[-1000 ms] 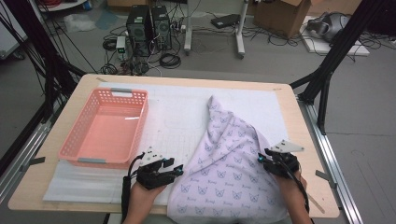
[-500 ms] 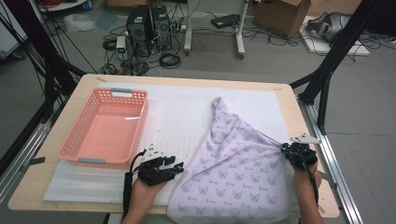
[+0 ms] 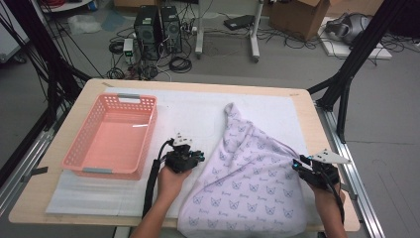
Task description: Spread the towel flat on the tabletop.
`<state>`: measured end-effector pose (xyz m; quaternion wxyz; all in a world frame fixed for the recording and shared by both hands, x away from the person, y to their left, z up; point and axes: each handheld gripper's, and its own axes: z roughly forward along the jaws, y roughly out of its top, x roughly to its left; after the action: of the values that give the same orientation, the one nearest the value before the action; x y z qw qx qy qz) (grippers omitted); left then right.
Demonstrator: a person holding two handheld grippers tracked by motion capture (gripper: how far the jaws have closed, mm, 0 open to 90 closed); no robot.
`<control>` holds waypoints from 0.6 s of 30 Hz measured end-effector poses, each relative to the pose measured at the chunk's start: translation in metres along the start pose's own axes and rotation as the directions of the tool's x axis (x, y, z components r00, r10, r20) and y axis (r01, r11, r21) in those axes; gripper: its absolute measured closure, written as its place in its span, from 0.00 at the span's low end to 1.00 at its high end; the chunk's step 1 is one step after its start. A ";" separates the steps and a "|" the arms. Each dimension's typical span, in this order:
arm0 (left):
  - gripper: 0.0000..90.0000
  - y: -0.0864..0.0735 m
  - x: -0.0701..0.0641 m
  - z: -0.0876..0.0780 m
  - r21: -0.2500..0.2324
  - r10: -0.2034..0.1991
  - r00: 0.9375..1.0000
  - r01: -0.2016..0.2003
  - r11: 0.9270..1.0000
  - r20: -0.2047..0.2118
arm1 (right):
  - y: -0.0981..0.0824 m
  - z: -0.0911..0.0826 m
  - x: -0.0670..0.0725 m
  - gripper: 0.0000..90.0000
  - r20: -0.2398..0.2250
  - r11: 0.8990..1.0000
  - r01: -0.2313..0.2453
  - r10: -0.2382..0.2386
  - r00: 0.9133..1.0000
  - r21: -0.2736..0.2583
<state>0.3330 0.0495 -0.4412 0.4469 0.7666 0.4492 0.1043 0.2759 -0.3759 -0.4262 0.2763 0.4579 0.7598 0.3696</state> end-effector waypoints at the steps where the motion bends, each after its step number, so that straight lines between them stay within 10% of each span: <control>1: 0.87 0.003 0.000 0.005 0.002 -0.009 1.000 0.009 1.000 -0.001 | 0.000 0.000 0.000 0.71 0.000 1.000 0.000 0.000 1.000 0.000; 7: 0.75 0.015 -0.008 0.031 0.048 -0.003 1.000 0.004 0.999 -0.017 | -0.003 -0.002 -0.001 0.70 -0.039 1.000 -0.002 0.001 0.999 -0.013; 12: 0.72 0.019 -0.022 0.040 0.076 0.085 0.996 -0.082 0.994 -0.041 | -0.004 -0.002 -0.003 0.70 -0.051 1.000 -0.023 0.022 0.998 -0.016; 18: 0.69 0.017 -0.044 0.049 0.062 0.113 0.992 -0.117 0.991 0.058 | -0.004 -0.001 -0.001 0.70 -0.057 1.000 -0.019 0.018 0.998 -0.015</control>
<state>0.3456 -0.0168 -0.4453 0.4267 0.8080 0.3951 0.0943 0.2734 -0.3782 -0.4282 0.2545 0.4520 0.7604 0.3908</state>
